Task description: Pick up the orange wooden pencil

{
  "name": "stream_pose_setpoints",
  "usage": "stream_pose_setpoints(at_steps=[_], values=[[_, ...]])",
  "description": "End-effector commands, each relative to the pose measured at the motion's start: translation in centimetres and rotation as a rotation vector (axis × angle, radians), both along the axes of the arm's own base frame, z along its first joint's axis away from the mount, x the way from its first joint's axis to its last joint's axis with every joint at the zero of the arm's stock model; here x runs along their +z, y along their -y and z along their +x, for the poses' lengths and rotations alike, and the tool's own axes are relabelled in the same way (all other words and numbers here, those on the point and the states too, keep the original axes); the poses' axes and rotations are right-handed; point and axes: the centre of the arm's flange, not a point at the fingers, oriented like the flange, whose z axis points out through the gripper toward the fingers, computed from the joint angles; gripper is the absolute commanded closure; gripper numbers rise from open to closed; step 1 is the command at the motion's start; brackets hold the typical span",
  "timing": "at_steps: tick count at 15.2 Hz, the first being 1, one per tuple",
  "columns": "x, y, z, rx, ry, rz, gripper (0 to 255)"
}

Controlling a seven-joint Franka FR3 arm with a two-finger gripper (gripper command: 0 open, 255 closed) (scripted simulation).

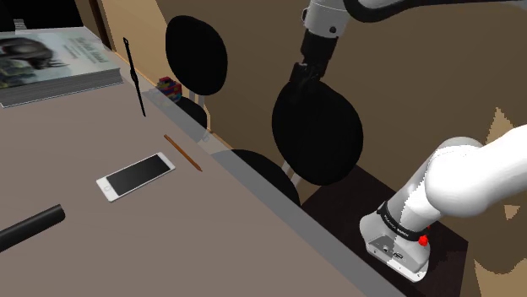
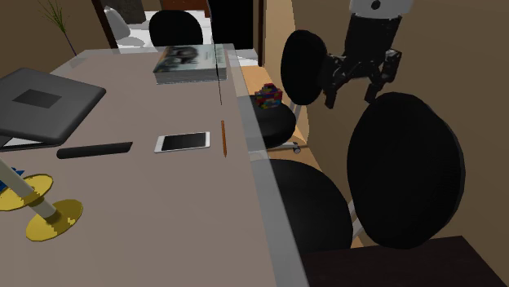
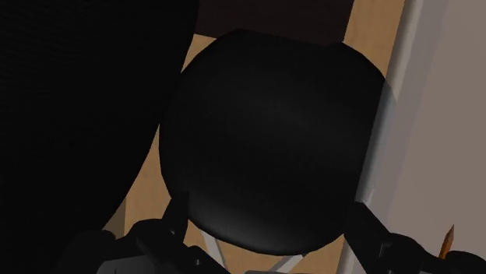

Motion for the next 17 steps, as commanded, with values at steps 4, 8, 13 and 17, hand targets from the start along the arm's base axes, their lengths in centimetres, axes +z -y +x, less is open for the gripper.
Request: stream_pose_setpoints(at_steps=[4, 8, 13, 17], values=[[-2.9, -4.3, 3.3, -0.014, 0.003, 0.045, 0], [-5.2, -7.8, 5.9, -0.025, 0.005, 0.079, 0], [-7.8, -12.2, 9.2, -0.038, 0.007, 0.122, 0], [-9.7, -15.7, 11.9, -0.049, 0.009, 0.157, 0]])
